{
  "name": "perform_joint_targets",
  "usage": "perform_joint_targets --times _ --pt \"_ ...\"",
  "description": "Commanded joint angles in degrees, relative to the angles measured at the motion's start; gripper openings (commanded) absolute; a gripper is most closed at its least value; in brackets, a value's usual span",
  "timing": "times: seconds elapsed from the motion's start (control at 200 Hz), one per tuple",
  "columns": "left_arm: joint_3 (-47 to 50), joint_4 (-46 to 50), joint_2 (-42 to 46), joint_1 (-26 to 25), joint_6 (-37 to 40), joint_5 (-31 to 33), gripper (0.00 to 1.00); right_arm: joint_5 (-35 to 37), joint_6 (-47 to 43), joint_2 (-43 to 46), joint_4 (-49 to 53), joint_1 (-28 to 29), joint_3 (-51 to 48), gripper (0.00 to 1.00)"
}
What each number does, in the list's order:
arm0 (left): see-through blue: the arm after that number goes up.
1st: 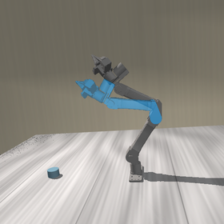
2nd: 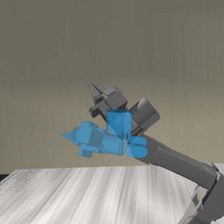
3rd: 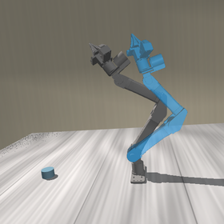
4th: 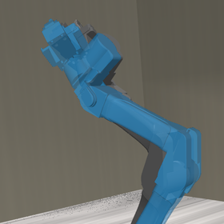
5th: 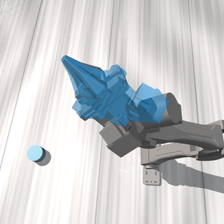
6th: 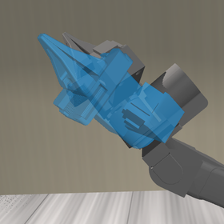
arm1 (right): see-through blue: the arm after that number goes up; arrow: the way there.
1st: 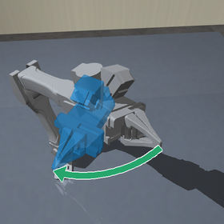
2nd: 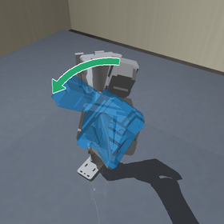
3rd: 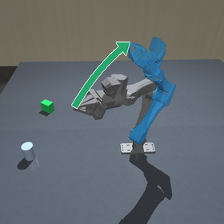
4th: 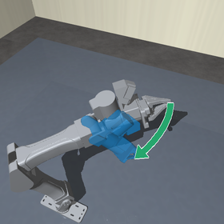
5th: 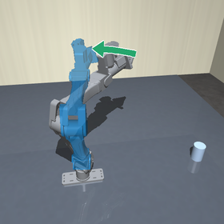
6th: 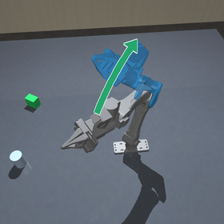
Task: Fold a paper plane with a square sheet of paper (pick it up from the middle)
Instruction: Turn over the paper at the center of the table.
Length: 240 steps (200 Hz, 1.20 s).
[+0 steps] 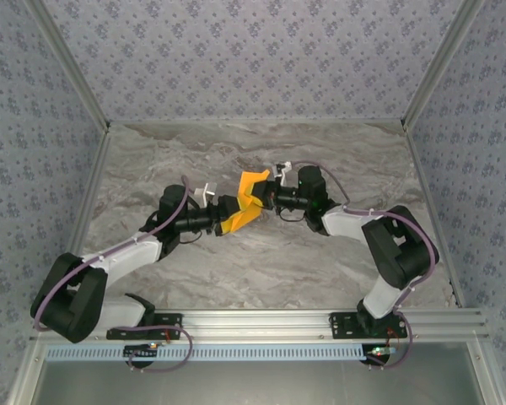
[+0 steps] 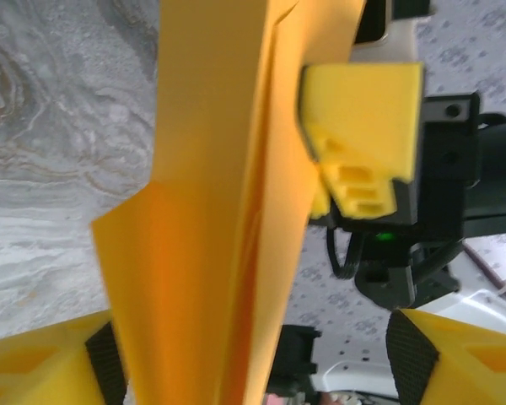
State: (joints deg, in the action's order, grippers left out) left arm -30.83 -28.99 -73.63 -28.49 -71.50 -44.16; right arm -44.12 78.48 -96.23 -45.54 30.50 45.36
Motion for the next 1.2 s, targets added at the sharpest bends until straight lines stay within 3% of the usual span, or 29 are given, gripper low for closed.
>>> perform_joint_targets --times 0.0,0.205,0.39,0.585,0.69,0.824,1.074,1.194 --pt "-0.11 -3.22 -0.02 -0.04 0.49 -0.04 0.71 -1.89 0.96 -1.21 -1.75 0.86 1.61 0.13" --pt "0.06 -2.22 0.8 0.17 1.75 1.8 0.51 -2.69 0.8 -1.35 -0.88 1.12 1.31 0.14" --pt "-0.84 3.43 2.16 0.19 5.34 3.3 0.25 -3.58 -1.52 -1.3 2.63 1.7 2.14 0.16" --pt "-4.67 21.87 4.87 0.17 15.95 8.82 0.11 -0.75 -9.44 2.43 16.48 0.64 2.57 0.31" --pt "-9.57 39.26 6.41 0.04 25.67 17.73 0.05 5.69 -18.08 6.99 32.33 -0.46 3.67 0.42" --pt "-16.19 57.38 6.93 -0.9 34.85 32.97 0.05 16.8 -27.62 12.67 48.69 -0.82 5.34 0.53" --pt "-27.52 77.01 0.23 -9.32 39.87 62.3 0.08 31.1 -31.45 19.51 59.1 -0.19 4.53 0.68" --pt "-30.48 79.5 -5.59 -12.93 37.83 69.68 0.08 34.97 -30.93 21.19 61.03 -0.09 3.59 0.7"
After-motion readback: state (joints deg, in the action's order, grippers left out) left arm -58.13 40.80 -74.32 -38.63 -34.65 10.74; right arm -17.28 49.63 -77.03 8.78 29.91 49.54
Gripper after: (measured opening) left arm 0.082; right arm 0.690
